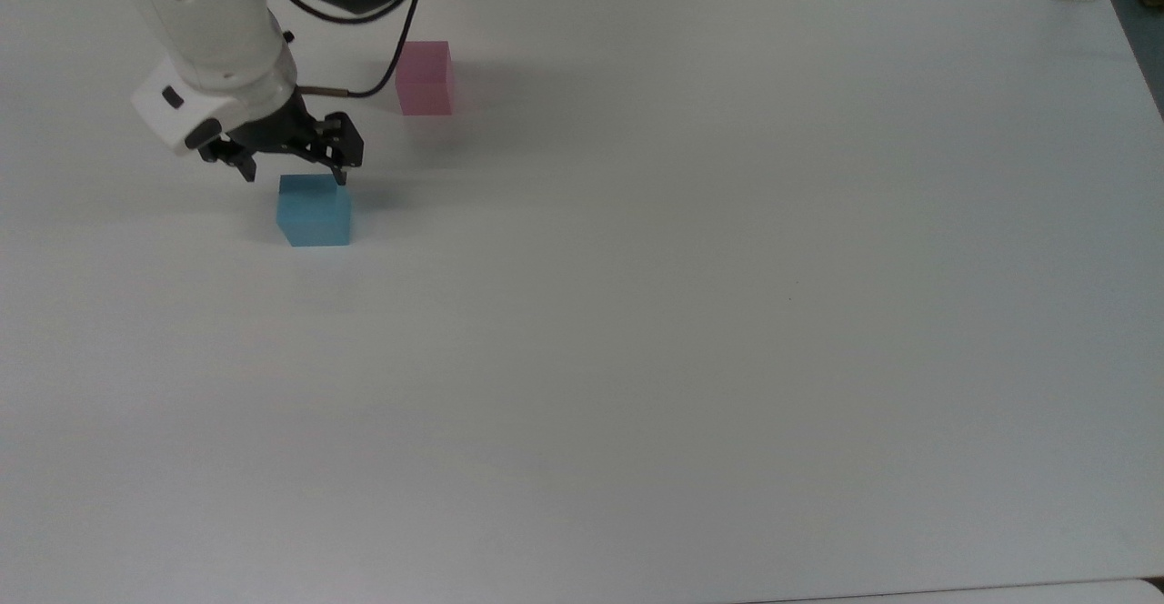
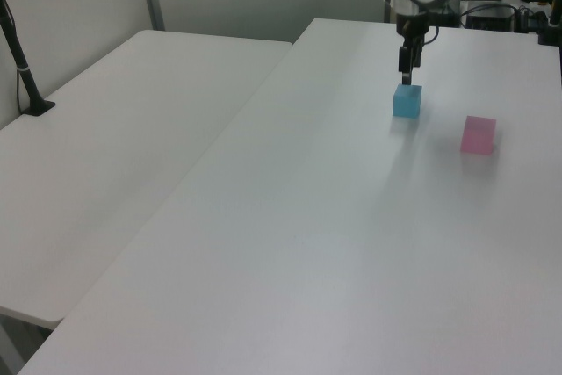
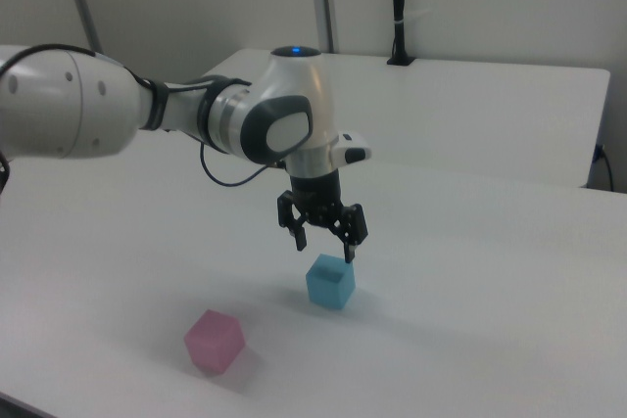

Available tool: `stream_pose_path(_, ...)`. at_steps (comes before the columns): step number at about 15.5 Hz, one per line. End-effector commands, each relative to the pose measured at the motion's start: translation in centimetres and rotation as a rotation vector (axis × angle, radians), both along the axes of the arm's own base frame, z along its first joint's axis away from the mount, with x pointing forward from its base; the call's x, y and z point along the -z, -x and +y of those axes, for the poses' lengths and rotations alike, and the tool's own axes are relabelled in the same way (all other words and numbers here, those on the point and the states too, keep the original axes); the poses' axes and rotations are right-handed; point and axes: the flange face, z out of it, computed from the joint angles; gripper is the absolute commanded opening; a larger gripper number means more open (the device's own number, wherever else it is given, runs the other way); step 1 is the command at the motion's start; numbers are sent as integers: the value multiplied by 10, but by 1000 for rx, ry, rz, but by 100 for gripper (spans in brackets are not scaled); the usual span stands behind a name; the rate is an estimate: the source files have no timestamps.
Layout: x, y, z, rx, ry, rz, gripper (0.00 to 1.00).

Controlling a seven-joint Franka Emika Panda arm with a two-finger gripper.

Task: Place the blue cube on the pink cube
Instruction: 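Lower the gripper around the light-blue cube, then close the gripper on the light-blue cube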

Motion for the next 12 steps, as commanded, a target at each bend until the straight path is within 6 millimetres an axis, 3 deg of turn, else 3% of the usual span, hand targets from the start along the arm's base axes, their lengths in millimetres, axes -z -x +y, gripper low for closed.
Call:
stream_pose_path(1, 25, 1, 0, -40, 20, 12, 100)
stream_pose_path(9, 62, -4, 4, -82, 52, 23, 100)
stream_pose_path(10, 62, -4, 5, -83, 51, 22, 89)
stream_pose_path(11, 62, -4, 4, -81, 45, 20, 65)
stream_pose_path(12, 59, -5, 5, -84, 38, 14, 36)
